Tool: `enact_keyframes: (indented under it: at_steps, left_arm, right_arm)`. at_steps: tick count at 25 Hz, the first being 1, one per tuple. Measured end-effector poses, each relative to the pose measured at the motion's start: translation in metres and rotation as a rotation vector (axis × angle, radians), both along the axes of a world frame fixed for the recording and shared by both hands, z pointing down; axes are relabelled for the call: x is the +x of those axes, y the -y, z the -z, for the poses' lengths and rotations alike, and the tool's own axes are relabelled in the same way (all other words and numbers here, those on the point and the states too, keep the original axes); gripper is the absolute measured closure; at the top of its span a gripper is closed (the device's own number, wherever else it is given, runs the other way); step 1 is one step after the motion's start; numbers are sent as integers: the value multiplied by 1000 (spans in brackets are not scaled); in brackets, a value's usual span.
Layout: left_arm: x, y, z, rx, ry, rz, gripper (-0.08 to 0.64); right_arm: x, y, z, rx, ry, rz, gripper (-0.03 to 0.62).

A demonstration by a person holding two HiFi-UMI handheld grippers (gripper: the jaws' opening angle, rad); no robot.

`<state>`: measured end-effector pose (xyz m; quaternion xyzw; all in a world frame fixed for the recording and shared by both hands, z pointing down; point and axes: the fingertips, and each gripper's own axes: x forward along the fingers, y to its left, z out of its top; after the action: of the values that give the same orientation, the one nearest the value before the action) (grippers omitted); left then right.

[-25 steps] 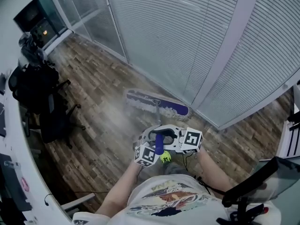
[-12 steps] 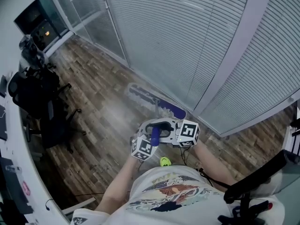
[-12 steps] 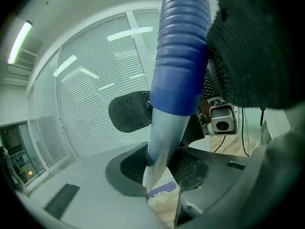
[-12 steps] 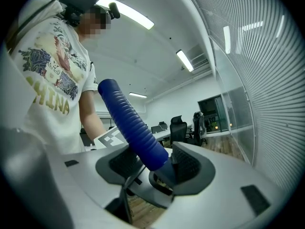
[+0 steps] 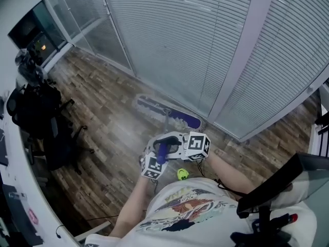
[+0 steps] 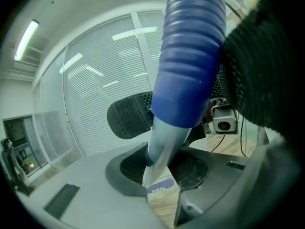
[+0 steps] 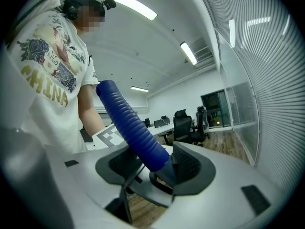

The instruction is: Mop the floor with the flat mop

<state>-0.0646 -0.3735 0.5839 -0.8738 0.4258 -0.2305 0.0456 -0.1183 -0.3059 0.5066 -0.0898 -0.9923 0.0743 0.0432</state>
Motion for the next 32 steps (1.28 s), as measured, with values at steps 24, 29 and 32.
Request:
enact_keyframes:
  at_steps: [24,29,32]
  left_arm:
    - [-13,-400,3,-34,-69,136,449]
    - [13,-453,0,-40,-62,193,449]
    - [44,-475,3,-38,-53,214,449]
  right_arm:
    - [-7,-403,4,2,-12,98,367]
    - [24,-458,1,-4,-5,146,367]
    - [57,-481,4,-7,8,160,367]
